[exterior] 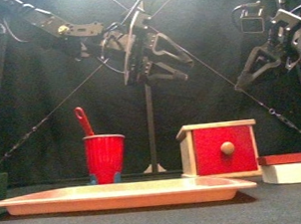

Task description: Grab drawer

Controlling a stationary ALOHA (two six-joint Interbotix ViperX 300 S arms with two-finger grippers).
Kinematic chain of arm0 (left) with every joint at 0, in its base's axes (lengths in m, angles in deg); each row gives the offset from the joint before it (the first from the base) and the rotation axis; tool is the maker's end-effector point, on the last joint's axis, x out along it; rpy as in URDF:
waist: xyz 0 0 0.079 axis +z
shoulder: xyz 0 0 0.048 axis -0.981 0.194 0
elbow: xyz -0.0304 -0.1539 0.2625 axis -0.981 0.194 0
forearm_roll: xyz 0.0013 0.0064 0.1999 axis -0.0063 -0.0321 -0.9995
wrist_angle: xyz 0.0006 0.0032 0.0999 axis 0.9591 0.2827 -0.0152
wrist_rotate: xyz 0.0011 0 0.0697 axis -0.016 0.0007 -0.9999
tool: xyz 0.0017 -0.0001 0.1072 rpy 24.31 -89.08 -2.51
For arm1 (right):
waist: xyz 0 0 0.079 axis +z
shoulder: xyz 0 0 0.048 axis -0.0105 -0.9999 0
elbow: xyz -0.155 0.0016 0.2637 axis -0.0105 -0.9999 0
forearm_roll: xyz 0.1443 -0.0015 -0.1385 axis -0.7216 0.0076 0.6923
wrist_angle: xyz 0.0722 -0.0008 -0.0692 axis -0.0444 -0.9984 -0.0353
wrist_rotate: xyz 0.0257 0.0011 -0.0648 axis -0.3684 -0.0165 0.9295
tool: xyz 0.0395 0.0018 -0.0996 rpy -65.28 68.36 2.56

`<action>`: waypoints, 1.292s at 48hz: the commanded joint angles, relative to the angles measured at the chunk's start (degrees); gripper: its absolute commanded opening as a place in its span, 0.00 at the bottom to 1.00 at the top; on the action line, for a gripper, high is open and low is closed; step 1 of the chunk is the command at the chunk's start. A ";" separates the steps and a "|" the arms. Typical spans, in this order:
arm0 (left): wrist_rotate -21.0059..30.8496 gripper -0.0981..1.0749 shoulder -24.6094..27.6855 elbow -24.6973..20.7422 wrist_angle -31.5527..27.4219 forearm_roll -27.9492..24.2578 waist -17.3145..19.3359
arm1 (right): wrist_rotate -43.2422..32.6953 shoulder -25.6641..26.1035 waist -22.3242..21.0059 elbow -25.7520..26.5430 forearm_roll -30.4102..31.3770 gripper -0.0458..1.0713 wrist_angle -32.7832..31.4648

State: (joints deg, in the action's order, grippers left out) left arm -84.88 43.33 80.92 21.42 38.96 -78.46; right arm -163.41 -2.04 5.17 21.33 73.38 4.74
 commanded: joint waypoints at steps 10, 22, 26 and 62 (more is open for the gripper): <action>0.09 0.75 -7.38 8.00 4.39 -5.80 -2.64 | 0.18 0.09 0.09 0.88 0.09 0.30 0.26; 0.00 0.75 -9.49 10.02 6.50 -6.42 -2.29 | 0.09 0.18 0.18 1.58 0.18 0.30 0.26; 0.00 0.75 -9.84 11.07 6.06 -6.42 -2.29 | 0.09 0.18 0.62 1.93 0.09 0.30 0.44; 0.09 0.75 -10.28 13.80 9.23 -6.33 -3.25 | -0.18 -0.18 0.26 1.93 -8.70 0.30 -0.09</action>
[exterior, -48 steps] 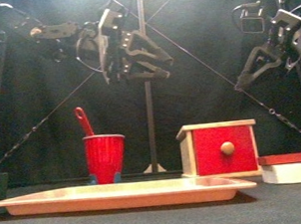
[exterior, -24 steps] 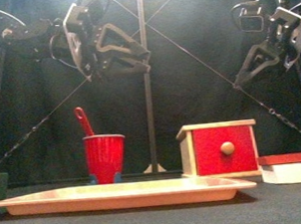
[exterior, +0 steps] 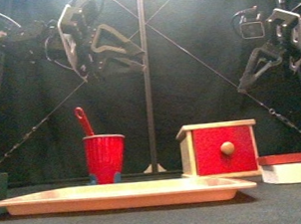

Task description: Grab drawer

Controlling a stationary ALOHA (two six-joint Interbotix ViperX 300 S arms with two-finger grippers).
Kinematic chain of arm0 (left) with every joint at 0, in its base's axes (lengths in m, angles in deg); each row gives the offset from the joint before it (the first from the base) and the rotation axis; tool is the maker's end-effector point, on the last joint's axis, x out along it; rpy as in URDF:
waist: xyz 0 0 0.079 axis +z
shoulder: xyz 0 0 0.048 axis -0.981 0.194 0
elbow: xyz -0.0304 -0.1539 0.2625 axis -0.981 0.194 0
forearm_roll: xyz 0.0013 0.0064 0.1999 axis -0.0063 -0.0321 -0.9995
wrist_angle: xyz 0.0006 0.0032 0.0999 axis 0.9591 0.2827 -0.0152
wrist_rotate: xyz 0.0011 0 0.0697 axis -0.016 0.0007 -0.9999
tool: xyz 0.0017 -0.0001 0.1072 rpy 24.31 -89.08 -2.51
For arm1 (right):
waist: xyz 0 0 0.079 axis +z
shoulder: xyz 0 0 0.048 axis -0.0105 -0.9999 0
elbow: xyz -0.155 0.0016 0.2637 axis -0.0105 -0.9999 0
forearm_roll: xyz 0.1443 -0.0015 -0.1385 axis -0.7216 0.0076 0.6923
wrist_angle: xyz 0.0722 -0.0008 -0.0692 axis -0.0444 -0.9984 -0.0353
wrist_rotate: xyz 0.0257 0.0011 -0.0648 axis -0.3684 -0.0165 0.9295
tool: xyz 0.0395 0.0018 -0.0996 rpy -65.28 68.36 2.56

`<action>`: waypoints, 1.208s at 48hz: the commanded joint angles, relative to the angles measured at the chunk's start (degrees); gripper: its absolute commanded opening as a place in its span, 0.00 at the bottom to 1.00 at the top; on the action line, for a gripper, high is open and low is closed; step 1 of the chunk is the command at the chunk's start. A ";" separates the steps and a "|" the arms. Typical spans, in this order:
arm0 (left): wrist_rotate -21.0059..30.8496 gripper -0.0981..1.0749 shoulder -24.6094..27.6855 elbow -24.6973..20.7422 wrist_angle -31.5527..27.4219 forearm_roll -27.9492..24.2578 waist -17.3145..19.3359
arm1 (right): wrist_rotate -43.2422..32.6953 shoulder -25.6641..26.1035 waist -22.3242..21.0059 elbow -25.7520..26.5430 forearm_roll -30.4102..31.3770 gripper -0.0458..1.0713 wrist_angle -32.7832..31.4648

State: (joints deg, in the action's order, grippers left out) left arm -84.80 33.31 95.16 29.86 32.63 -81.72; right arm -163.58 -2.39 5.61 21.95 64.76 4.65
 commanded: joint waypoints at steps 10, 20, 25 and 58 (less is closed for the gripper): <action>0.00 0.75 -0.18 -0.53 1.41 0.79 0.09 | -0.09 0.18 -0.18 2.02 -2.37 0.31 -2.02; 0.09 0.75 0.70 -1.32 4.66 2.90 1.05 | -0.18 0.00 -2.02 4.92 -9.05 0.31 -9.32; 0.26 0.75 2.72 -2.99 7.47 6.50 4.66 | -0.18 -0.18 -2.29 7.21 -11.51 0.31 -13.54; -0.18 0.61 16.79 -19.42 -1.23 4.75 18.90 | -20.21 -5.63 0.79 12.92 -9.32 0.32 -26.81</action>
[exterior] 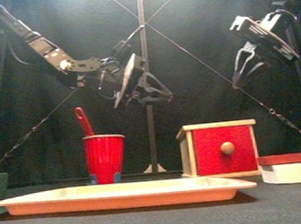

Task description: Grab drawer

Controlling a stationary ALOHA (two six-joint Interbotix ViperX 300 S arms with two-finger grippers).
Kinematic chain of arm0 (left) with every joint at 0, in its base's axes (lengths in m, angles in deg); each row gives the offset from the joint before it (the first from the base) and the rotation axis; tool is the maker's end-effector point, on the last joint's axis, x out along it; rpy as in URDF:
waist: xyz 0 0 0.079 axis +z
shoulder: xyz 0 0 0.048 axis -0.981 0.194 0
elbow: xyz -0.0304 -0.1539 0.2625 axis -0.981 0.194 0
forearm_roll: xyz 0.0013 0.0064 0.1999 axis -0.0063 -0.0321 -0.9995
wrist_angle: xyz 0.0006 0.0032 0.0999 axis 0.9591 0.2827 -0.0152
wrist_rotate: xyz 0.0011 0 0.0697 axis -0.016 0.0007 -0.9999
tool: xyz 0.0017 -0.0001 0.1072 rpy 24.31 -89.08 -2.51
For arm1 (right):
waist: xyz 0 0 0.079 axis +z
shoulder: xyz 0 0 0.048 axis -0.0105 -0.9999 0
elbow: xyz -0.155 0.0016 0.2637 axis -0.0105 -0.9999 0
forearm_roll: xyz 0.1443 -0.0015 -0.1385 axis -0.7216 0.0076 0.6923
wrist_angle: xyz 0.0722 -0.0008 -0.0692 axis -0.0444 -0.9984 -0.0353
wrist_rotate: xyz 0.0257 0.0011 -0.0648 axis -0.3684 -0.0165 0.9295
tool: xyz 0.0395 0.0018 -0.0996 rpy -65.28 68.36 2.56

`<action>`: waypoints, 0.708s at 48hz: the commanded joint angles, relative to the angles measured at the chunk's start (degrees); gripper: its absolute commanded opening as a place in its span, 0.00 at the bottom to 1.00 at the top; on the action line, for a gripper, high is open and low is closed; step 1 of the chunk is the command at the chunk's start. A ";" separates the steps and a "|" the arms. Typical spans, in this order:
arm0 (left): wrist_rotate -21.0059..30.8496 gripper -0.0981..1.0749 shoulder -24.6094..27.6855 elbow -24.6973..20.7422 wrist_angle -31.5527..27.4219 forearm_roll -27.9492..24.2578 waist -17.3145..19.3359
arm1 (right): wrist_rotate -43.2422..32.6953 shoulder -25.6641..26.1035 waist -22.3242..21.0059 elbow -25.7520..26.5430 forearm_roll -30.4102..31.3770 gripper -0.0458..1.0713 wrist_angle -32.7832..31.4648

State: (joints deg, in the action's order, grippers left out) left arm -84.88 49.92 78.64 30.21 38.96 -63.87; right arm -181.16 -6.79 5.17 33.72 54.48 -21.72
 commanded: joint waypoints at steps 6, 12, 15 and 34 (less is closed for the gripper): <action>-0.09 0.61 2.11 -4.48 -2.29 -3.43 1.85 | -6.24 -4.66 2.29 1.14 2.29 0.35 -0.79; 0.00 0.61 4.13 -6.06 -2.29 -3.52 2.55 | -7.91 -8.26 2.72 1.67 3.34 0.41 -0.79; -0.09 0.61 4.92 -6.68 -2.37 -3.52 2.81 | -7.91 -9.49 2.99 2.02 3.43 0.44 -0.70; 0.00 0.61 6.68 -8.53 -3.34 -3.60 2.81 | -8.09 -18.02 3.69 4.83 2.29 0.70 -0.26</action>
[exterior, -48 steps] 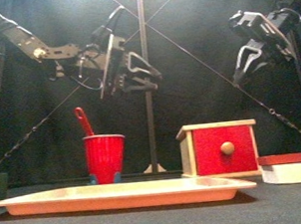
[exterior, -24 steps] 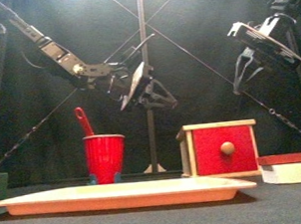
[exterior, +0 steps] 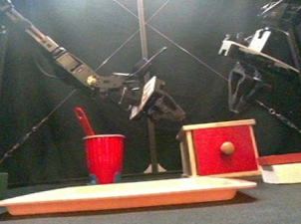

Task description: Grab drawer

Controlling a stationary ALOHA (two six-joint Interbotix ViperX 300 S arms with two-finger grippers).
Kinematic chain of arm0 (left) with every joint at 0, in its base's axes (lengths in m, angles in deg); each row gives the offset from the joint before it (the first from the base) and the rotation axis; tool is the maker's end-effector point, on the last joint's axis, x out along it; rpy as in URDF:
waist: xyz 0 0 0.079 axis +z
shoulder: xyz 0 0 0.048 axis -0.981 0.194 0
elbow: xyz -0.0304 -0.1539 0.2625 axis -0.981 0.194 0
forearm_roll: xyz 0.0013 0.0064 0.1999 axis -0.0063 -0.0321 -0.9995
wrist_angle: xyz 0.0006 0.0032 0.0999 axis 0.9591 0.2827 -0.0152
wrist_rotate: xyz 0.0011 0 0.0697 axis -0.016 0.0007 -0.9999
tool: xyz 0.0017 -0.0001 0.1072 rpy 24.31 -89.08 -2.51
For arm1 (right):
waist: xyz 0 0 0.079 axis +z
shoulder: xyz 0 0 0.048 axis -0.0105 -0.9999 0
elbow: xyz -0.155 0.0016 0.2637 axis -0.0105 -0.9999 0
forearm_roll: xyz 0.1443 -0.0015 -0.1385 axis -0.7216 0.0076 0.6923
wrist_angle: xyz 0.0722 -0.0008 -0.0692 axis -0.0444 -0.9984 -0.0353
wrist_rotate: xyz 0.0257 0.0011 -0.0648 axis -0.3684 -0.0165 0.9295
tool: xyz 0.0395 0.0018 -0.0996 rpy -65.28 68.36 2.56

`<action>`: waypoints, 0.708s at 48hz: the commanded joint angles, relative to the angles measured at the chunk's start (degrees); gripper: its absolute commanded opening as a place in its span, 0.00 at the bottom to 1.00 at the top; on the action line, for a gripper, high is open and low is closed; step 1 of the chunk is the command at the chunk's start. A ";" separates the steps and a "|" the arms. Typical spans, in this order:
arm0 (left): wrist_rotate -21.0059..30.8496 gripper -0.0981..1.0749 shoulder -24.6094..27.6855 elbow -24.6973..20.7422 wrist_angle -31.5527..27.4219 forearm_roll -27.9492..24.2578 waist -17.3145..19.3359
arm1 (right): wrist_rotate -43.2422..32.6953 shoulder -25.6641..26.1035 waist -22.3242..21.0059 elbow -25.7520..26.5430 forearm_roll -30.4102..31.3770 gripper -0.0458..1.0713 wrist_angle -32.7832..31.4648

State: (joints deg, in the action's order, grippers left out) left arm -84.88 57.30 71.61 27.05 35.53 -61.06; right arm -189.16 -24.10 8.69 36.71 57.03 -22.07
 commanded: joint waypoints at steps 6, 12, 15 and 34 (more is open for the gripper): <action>0.00 0.61 -0.62 -1.58 -1.14 -0.26 -0.18 | 0.26 -2.55 0.18 2.90 -1.14 0.78 0.53; 0.00 0.61 0.09 -1.67 -1.76 -0.09 -0.09 | 0.97 -3.87 -0.18 3.52 -1.93 0.83 2.02; 0.09 0.61 0.62 -1.93 -2.29 -0.09 0.09 | 1.14 -4.22 -0.62 3.60 -2.81 0.84 3.34; 0.00 0.61 2.55 -4.57 -7.91 -0.09 0.00 | 1.49 -4.31 -5.10 1.76 -5.63 0.84 13.10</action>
State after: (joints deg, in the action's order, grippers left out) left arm -84.88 60.38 68.35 19.22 35.53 -61.15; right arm -187.84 -29.20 4.47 38.47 51.93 -10.64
